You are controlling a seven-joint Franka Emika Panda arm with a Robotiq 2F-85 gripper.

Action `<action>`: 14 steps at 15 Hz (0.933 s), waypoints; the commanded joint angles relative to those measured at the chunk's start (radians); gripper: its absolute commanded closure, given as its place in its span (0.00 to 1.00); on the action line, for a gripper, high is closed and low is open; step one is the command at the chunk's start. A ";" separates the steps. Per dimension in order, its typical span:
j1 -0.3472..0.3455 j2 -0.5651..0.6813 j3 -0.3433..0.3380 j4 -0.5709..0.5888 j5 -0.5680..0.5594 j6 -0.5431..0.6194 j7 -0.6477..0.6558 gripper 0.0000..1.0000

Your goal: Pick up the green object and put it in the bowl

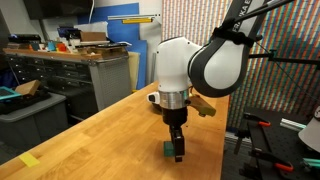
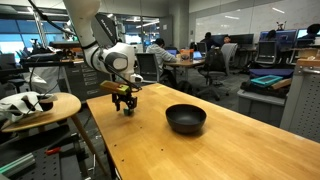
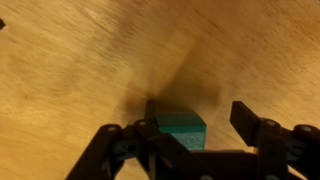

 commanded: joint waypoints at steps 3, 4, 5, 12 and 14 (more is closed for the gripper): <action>0.015 0.020 -0.008 0.025 -0.038 0.049 0.027 0.67; 0.014 0.017 -0.011 0.025 -0.041 0.052 0.028 0.73; 0.015 0.016 -0.013 0.025 -0.045 0.055 0.030 0.80; 0.013 -0.006 -0.034 0.029 -0.067 0.069 0.054 0.80; 0.011 -0.020 -0.047 0.036 -0.074 0.068 0.061 0.80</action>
